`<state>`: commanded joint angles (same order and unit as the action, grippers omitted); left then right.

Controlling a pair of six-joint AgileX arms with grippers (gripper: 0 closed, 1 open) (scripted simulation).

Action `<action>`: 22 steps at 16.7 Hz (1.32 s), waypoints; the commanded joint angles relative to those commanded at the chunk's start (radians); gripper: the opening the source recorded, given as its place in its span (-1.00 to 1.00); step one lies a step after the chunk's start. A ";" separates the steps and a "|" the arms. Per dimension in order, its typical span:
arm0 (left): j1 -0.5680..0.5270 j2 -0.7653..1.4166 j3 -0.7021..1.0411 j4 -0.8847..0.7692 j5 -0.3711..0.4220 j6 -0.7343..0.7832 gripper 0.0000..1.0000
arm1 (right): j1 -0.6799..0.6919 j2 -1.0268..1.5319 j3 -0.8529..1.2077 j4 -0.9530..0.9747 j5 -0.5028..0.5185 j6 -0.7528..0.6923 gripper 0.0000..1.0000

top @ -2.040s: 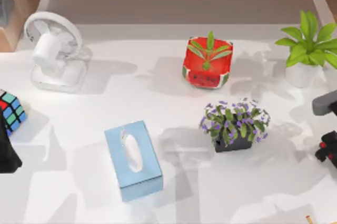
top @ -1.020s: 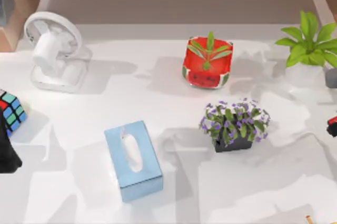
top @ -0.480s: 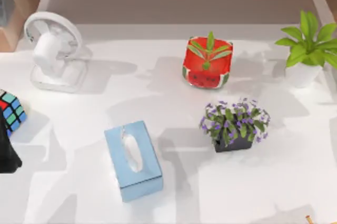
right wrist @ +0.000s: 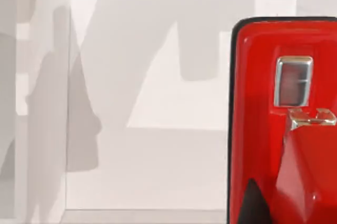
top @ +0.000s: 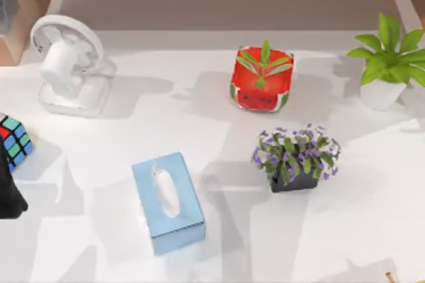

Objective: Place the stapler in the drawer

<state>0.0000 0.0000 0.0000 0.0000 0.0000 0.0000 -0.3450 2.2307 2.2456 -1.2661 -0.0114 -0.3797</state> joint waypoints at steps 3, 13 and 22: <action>0.000 0.000 0.000 0.000 0.000 0.000 1.00 | -0.022 0.190 0.119 -0.064 -0.021 0.004 -1.00; 0.000 0.000 0.000 0.000 0.000 0.000 1.00 | -0.046 0.331 0.175 -0.133 -0.035 0.019 -1.00; 0.000 0.000 0.000 0.000 0.000 0.000 1.00 | -0.111 0.197 0.257 -0.103 -0.205 -0.003 -1.00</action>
<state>0.0000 0.0000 0.0000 0.0000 0.0000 0.0000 -0.4565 2.4278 2.5023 -1.3694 -0.2162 -0.3830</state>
